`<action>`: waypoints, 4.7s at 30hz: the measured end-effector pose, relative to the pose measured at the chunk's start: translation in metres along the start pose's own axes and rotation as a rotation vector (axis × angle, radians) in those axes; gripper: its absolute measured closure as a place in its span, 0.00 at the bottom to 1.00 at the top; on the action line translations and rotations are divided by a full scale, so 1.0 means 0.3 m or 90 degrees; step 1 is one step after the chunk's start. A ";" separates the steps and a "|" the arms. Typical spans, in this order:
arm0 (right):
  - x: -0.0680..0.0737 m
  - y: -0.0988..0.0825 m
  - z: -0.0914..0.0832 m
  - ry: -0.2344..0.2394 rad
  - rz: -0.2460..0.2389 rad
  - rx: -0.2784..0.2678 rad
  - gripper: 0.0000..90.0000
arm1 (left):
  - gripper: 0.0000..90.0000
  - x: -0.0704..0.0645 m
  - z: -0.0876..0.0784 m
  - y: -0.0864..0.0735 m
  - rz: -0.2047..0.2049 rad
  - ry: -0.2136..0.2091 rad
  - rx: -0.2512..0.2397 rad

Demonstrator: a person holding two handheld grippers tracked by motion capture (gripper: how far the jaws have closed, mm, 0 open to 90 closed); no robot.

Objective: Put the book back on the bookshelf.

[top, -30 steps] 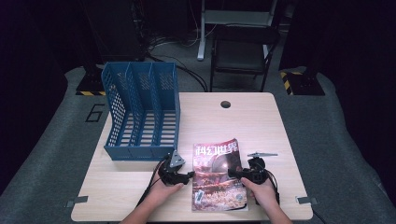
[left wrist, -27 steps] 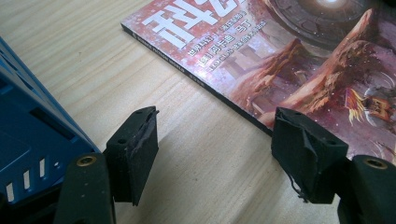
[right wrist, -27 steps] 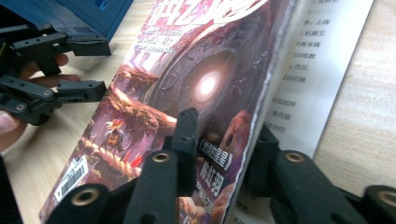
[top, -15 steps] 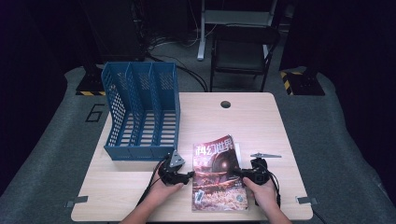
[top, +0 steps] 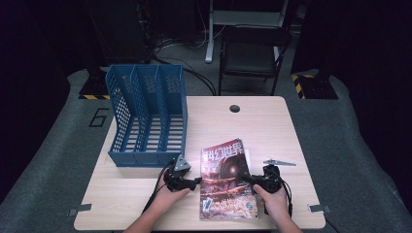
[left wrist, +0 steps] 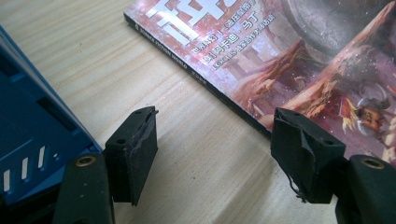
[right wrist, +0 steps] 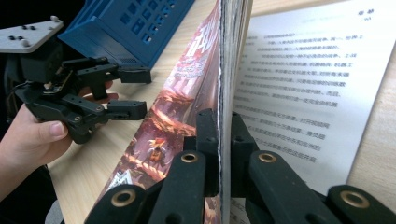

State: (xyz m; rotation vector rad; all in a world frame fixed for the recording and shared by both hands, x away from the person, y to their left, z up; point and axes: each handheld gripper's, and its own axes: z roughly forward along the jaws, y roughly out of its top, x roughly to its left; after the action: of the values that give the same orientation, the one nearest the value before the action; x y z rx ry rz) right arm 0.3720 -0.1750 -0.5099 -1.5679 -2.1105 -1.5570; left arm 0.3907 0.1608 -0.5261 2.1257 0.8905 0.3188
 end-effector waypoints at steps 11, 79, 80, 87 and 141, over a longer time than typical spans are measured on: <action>0.038 0.002 -0.025 0.009 -0.029 -0.028 0.97 | 0.36 -0.008 -0.018 0.008 -0.062 -0.039 0.012; -0.007 0.014 -0.028 0.064 0.062 0.094 0.78 | 0.90 0.001 -0.079 0.067 -0.260 -0.202 -0.053; -0.009 0.013 -0.026 0.064 0.065 0.102 0.78 | 0.91 0.001 -0.081 0.067 -0.259 -0.202 -0.054; 0.015 0.016 -0.020 0.053 0.025 0.127 0.89 | 0.92 0.010 -0.102 0.073 -0.257 -0.199 -0.064; 0.142 0.130 -0.063 0.023 -0.088 0.001 0.84 | 0.94 -0.019 -0.209 0.150 -0.192 -0.140 -0.144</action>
State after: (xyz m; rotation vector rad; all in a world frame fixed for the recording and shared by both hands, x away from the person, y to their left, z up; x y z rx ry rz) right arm 0.3725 -0.1624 -0.4503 -1.4097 -2.2426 -1.6119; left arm 0.3779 0.1732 -0.4507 1.7496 0.9783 0.0272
